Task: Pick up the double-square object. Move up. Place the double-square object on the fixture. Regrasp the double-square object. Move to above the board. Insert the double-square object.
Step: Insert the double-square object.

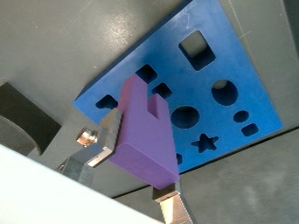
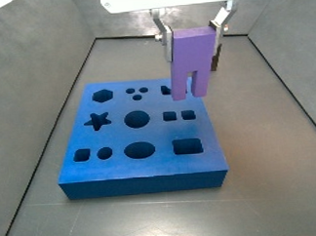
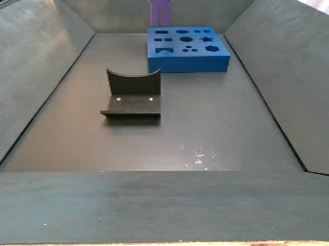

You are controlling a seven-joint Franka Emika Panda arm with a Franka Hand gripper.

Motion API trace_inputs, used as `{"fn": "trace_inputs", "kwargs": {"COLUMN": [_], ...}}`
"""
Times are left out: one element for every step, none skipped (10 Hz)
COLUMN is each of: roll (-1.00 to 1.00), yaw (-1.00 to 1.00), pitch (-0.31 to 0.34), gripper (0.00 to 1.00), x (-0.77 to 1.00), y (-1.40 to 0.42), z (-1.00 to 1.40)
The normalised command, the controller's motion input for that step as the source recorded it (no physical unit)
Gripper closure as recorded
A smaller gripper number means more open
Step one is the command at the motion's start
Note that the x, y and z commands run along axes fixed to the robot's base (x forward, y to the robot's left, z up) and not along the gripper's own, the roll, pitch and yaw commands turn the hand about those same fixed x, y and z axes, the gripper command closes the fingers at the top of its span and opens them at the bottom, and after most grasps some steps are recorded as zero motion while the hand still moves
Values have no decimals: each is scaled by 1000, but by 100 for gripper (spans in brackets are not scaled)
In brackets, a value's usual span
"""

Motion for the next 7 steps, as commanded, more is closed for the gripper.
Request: {"fn": "trace_inputs", "kwargs": {"roll": [186, 229, 243, 303, 434, 331, 323], "yaw": [0, 9, 9, 29, 60, 46, 11], "pitch": [-126, -89, -131, -103, 0, 0, -6], "gripper": [100, 100, 100, 100, 100, 100, 100], "x": [0, 9, 0, -14, -109, -120, -203], "y": [-34, 0, 0, 0, -103, -69, -123], "z": [-297, -334, -409, -471, -537, -557, -594]}}
